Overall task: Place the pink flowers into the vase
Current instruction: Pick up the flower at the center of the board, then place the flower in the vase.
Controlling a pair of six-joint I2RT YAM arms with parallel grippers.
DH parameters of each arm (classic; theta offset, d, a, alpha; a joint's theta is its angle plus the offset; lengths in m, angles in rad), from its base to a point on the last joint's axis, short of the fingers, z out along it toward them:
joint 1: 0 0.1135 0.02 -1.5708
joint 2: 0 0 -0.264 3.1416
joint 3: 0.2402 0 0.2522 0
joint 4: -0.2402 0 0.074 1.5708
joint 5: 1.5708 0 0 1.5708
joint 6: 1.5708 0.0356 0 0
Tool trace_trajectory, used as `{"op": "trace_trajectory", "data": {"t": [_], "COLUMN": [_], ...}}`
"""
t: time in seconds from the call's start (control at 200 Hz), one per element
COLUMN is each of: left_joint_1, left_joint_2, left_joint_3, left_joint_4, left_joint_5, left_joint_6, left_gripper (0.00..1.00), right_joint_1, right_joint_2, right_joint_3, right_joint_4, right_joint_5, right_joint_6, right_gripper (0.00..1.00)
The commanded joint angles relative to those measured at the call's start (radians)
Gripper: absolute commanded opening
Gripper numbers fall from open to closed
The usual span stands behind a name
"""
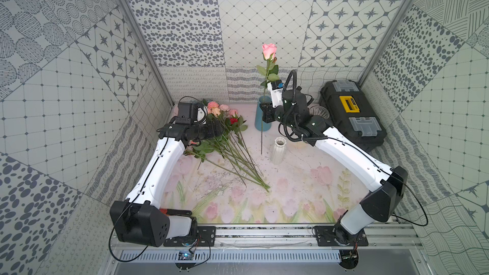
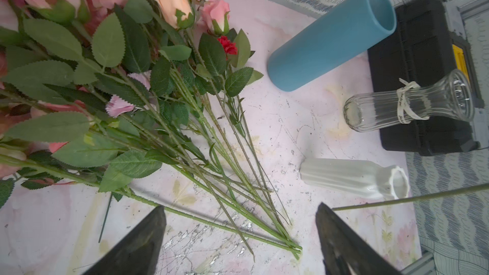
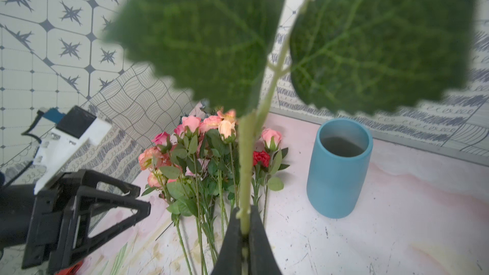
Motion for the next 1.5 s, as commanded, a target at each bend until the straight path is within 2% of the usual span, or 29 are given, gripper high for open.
{"op": "trace_trajectory", "data": {"t": [0.0, 0.175, 0.455, 1.071, 1.491], "left_joint_1": [0.013, 0.03, 0.05, 0.077, 0.087], "left_joint_2": [-0.01, -0.02, -0.125, -0.103, -0.099], "left_joint_3": [-0.004, -0.017, -0.119, -0.108, -0.108], "left_joint_4": [-0.022, -0.001, 0.121, 0.112, 0.112], "left_joint_5": [-0.09, -0.056, -0.059, -0.036, -0.022], "left_joint_6": [0.024, 0.017, 0.016, 0.012, 0.01], "left_gripper": [0.89, 0.89, 0.9, 0.9, 0.9], "right_joint_1": [-0.01, -0.036, -0.105, -0.181, -0.209], "right_joint_2": [0.024, 0.055, 0.109, 0.308, 0.412], "right_joint_3": [0.052, 0.101, 0.205, 0.577, 0.616], "right_joint_4": [0.105, 0.168, 0.242, 0.231, 0.243], "right_joint_5": [0.065, 0.087, 0.069, 0.112, 0.133], "right_joint_6": [-0.026, -0.043, -0.047, -0.121, -0.111], "right_gripper": [0.0, 0.0, 0.0, 0.0, 0.0]}}
